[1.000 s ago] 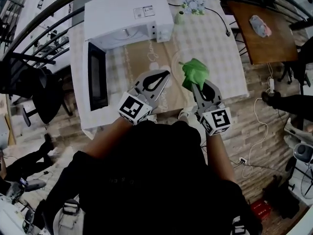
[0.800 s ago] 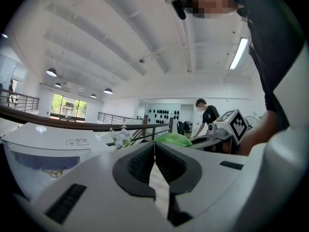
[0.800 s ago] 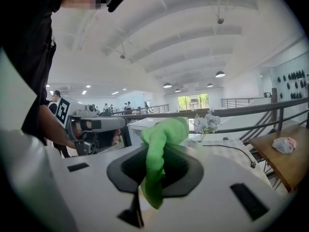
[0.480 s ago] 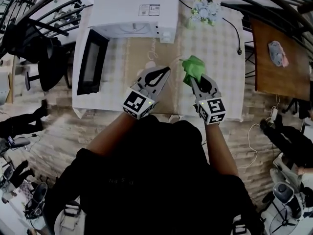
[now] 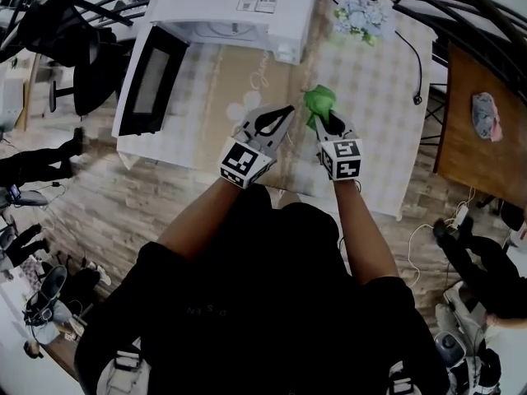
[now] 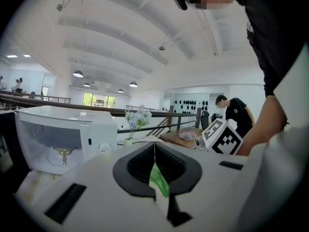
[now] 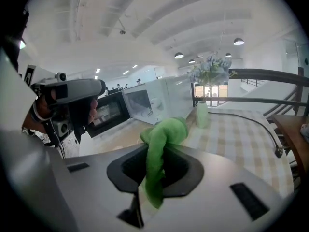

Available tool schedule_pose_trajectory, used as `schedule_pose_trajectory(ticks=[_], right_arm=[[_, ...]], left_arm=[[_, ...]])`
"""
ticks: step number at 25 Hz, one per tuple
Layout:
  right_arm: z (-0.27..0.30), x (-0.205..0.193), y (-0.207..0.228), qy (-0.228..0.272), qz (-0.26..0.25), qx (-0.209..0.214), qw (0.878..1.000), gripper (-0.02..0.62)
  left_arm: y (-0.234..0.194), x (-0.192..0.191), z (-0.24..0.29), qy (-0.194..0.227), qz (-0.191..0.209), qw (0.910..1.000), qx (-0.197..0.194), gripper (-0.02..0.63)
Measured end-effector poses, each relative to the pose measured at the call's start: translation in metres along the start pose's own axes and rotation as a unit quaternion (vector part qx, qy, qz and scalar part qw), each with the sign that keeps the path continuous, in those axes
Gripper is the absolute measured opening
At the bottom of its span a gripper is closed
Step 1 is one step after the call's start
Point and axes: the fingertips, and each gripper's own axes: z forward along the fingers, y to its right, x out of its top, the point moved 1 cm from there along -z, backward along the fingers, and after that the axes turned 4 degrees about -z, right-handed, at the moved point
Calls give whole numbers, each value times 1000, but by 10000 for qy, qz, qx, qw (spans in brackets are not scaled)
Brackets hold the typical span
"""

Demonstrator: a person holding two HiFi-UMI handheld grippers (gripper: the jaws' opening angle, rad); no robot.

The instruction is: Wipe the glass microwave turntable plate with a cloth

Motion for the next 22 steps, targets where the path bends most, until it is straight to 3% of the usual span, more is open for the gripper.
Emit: schedule_pose_trajectory(ticks=[12,22], right_arm=[[82,-49,13,-940,-37,-136,9955,69],[114,-63,26,-1126,-299,-409,9923,66]], left_arm=[[-39,-50,30,-528,-214,9984,-60,21],[-60,-68,35,-764,-414,9961,-170,21]])
